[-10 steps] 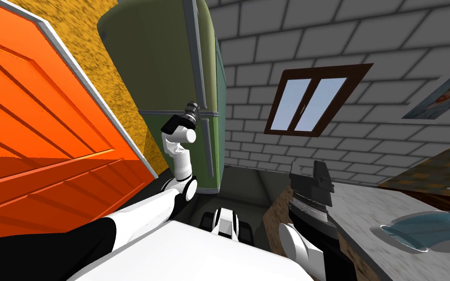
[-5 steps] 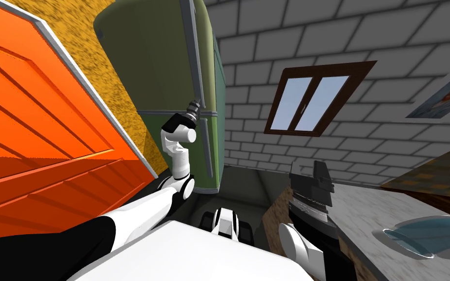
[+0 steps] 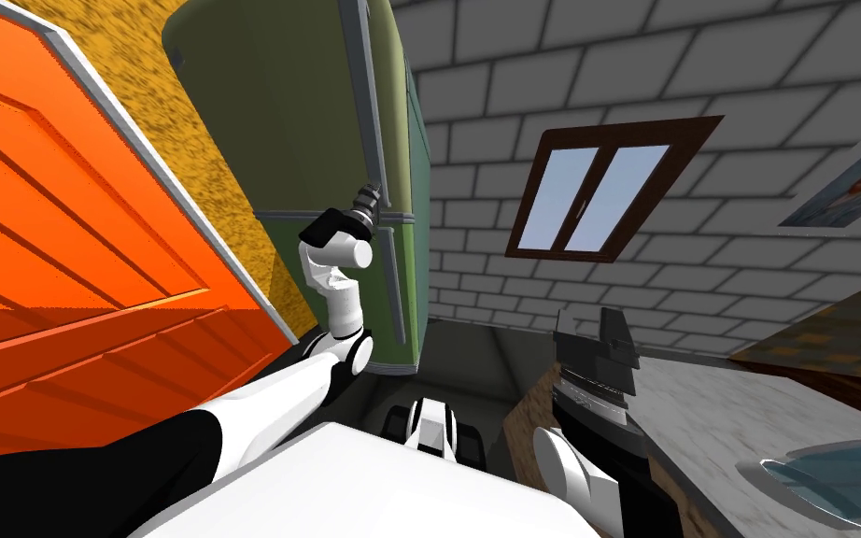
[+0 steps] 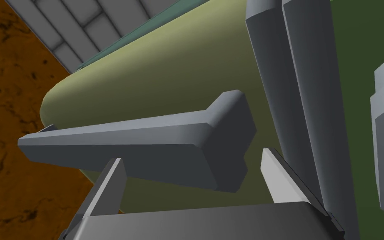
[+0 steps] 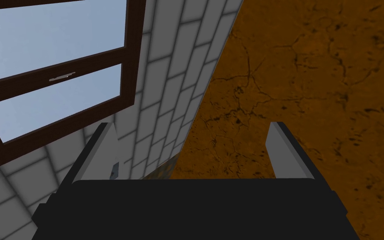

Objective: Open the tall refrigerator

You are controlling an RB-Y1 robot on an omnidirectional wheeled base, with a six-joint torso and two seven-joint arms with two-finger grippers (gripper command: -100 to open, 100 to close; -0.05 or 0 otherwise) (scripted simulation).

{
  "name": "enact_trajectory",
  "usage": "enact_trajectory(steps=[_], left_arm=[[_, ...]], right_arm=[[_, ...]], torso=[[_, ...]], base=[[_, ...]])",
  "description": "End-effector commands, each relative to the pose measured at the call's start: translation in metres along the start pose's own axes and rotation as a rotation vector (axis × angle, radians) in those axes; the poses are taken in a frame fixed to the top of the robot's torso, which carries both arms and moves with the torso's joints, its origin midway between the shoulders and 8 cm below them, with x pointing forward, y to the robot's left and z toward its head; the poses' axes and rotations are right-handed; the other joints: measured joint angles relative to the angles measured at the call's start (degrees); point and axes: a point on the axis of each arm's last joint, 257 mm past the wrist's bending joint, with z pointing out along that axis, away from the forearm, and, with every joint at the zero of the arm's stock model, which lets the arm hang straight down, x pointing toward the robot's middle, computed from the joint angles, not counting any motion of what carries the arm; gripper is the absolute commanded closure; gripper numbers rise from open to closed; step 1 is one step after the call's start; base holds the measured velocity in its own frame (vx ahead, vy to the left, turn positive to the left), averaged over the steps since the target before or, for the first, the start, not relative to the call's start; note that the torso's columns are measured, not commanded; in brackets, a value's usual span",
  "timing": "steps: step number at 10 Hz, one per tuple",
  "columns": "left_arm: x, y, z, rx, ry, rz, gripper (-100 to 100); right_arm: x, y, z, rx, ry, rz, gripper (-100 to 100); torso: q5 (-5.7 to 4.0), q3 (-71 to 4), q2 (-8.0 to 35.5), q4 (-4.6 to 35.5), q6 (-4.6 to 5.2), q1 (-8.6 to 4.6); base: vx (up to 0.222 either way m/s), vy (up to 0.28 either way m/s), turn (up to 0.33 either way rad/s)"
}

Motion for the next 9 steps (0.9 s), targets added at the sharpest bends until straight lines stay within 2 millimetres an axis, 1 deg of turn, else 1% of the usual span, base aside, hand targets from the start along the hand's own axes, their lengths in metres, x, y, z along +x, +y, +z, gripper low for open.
enact_trajectory(steps=[1,3,4,5,7,9], left_arm=[[0.004,0.008,0.0,-0.001,0.002,-0.001,100],[0.008,0.015,-0.001,-0.001,0.004,-0.003,100],[0.005,0.013,0.0,-0.002,0.003,-0.003,100],[0.015,0.007,-0.002,0.007,0.028,-0.024,100],[0.032,-0.008,-0.006,0.028,0.076,-0.062,100],[0.049,-0.024,-0.011,0.05,0.127,-0.098,100]], right_arm=[[0.0,0.0,0.0,0.0,0.0,0.0,0],[0.0,0.0,0.0,0.0,0.0,0.0,0],[0.0,0.0,0.0,0.0,0.0,0.0,0],[0.0,0.0,0.0,0.0,0.0,0.0,0],[0.0,0.0,0.0,0.0,0.0,0.0,0],[0.0,0.0,0.0,0.0,0.0,0.0,0]], torso=[[0.0,0.1,0.2,0.0,0.0,-0.02],[0.0,0.2,0.3,0.0,0.0,-0.03],[-0.03,0.1,0.2,0.0,0.0,-0.06],[-0.09,0.0,0.0,0.1,0.0,-0.11],[0.04,0.4,0.6,0.3,-0.01,0.35],[0.18,0.6,1.0,0.5,-0.27,0.4]], base=[[-0.052,-0.011,0.026],[-0.084,-0.014,0.012],[-0.035,-0.003,0.001],[-0.097,0.094,-0.026],[-0.215,0.255,-0.1],[-0.31,0.266,-0.064]])
